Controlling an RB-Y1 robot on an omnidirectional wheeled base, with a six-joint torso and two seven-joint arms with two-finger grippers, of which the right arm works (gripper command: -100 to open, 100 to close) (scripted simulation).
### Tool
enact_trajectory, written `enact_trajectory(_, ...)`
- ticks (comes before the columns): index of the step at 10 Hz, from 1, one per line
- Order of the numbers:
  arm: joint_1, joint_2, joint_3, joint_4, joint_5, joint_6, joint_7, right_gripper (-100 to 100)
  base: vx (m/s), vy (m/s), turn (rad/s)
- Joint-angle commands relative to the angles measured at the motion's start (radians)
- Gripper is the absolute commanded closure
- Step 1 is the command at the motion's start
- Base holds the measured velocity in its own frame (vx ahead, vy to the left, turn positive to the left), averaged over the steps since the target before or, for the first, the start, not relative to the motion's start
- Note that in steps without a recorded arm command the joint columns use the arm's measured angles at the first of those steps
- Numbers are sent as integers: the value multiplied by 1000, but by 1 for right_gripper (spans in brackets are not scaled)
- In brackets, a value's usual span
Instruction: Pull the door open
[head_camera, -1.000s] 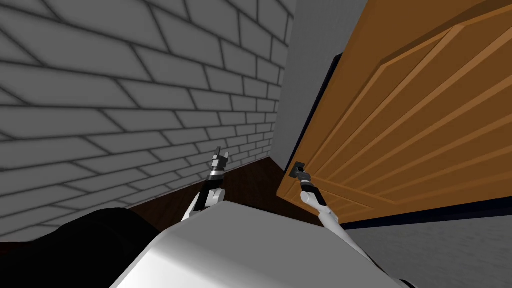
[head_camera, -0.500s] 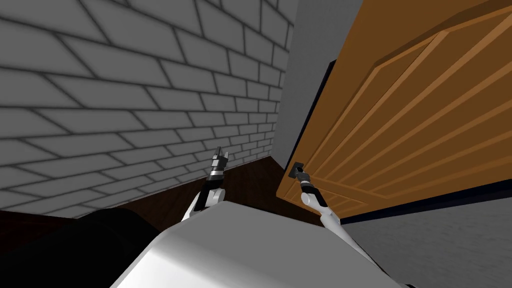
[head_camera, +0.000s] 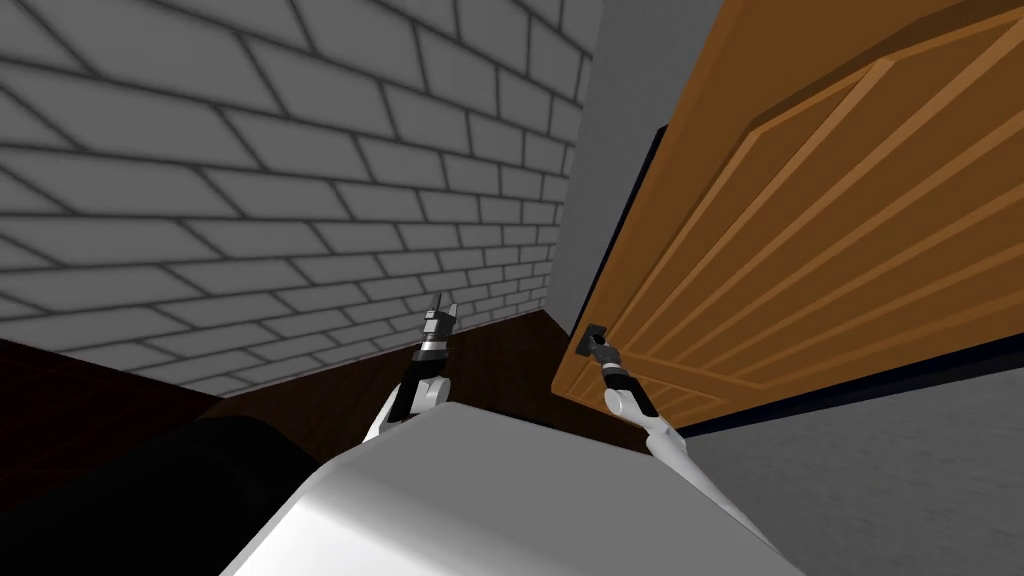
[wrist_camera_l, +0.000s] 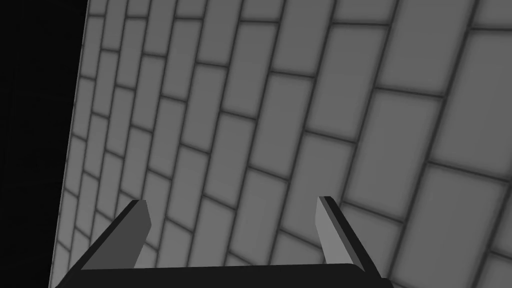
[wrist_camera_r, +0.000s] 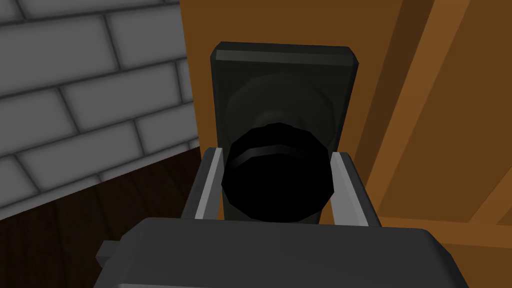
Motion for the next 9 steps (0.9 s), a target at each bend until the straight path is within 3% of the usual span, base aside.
enact_trajectory(1,6,-17,23,-12,4,-10,-23,100,-199,-96,111)
enact_trajectory(4,18,-43,52,-29,9,-19,-51,100,-193,-79,89)
enact_trajectory(5,16,-36,49,-24,9,-14,-44,100,-77,-24,28)
enact_trajectory(9,37,-77,94,-50,14,-36,-83,100,-148,-60,86)
